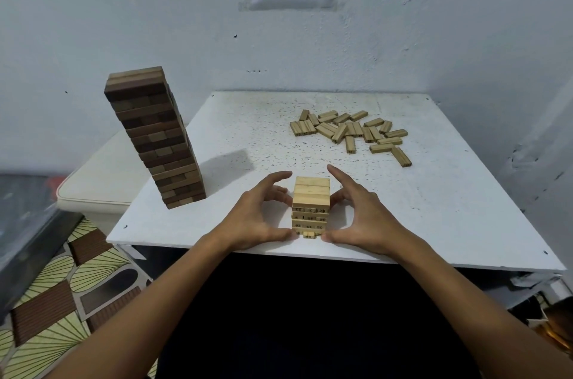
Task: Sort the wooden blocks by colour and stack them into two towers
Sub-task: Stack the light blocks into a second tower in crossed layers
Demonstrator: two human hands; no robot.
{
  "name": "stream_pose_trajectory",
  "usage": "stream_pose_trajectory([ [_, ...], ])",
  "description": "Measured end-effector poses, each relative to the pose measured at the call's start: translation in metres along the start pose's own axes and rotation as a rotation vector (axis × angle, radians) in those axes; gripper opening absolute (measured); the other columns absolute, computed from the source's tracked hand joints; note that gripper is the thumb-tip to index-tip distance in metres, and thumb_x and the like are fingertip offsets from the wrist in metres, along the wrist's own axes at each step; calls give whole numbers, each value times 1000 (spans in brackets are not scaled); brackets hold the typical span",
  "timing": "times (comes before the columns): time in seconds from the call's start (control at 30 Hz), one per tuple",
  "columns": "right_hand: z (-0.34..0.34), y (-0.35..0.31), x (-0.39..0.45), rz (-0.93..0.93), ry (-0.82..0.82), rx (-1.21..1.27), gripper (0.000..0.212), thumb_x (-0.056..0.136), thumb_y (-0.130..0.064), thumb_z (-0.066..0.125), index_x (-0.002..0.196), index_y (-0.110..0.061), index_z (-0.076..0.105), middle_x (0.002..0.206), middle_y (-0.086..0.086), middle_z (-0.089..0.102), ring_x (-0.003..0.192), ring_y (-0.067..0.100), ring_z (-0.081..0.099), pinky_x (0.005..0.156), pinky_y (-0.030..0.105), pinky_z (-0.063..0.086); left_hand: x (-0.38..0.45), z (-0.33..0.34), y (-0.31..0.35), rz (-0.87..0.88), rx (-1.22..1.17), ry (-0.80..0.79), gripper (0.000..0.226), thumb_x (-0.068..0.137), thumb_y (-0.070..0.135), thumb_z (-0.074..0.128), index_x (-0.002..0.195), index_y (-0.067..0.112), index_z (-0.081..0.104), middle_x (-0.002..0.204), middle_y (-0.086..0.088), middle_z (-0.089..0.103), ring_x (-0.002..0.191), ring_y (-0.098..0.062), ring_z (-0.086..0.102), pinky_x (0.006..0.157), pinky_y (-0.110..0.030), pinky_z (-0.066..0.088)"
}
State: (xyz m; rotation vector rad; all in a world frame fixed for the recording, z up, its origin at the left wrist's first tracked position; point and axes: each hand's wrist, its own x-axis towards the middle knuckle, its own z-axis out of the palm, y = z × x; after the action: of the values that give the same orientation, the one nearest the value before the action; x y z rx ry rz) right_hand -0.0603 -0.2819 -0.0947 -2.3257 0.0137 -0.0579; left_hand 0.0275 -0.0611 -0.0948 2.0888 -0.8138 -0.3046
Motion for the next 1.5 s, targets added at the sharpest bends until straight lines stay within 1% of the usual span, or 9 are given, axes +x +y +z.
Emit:
stream_pose_trajectory([
  [0.23,2,-3,-1,2,16,-11,119,61,-39,89,148,-50,8,99,-32,51,115,10,48,111,44,33,2,8,0,18,5,4,115,56,30,95,148,35,25,118,7,63,122,-4,51,102,-21,34],
  [0.37,2,-9,-5,13,47,-52,122,59,-40,90,150,-46,9,97,-33,46,115,10,44,108,37,30,4,10,-1,25,-2,17,116,57,27,95,148,33,24,116,6,64,118,-1,53,94,-2,30],
  [0.57,4,-14,-4,35,61,-75,124,60,-41,90,151,-45,4,97,-30,42,110,8,39,103,33,28,5,12,-2,19,8,26,114,58,26,94,148,34,25,116,4,66,114,2,55,90,2,30],
  [0.67,6,-14,-3,36,61,-59,125,61,-40,89,150,-47,2,103,-20,46,108,7,38,98,30,24,5,13,-1,25,5,38,114,57,26,94,148,33,26,114,5,66,112,3,56,92,-4,33],
  [0.77,6,-14,-2,42,60,-45,124,62,-39,89,150,-47,1,106,-16,48,109,9,39,99,30,24,6,14,-1,28,8,44,113,52,37,88,147,35,27,112,8,66,112,0,56,95,-13,36],
  [0.97,7,-11,-2,34,74,-6,123,60,-39,89,148,-51,4,101,-22,50,114,13,45,105,35,28,11,9,-1,39,-10,-30,112,53,40,87,146,39,24,118,4,64,115,0,56,98,-10,35],
  [1.13,9,-10,-1,37,77,9,122,60,-42,89,147,-54,5,106,-14,54,116,15,47,106,36,30,12,10,1,52,-15,-40,106,52,41,85,141,45,26,117,2,66,113,0,58,99,-16,38],
  [1.33,9,-14,-4,19,93,-9,115,63,-39,88,146,-52,10,99,-27,47,110,9,45,109,39,31,11,11,0,57,-10,-28,103,50,47,79,140,46,28,116,5,66,113,1,57,97,-13,36],
  [1.5,10,-14,-6,6,110,-23,113,63,-39,87,146,-51,12,99,-29,47,107,7,44,109,40,31,11,11,1,58,-6,-32,104,50,49,77,143,42,30,118,4,65,114,0,57,97,-14,36],
])
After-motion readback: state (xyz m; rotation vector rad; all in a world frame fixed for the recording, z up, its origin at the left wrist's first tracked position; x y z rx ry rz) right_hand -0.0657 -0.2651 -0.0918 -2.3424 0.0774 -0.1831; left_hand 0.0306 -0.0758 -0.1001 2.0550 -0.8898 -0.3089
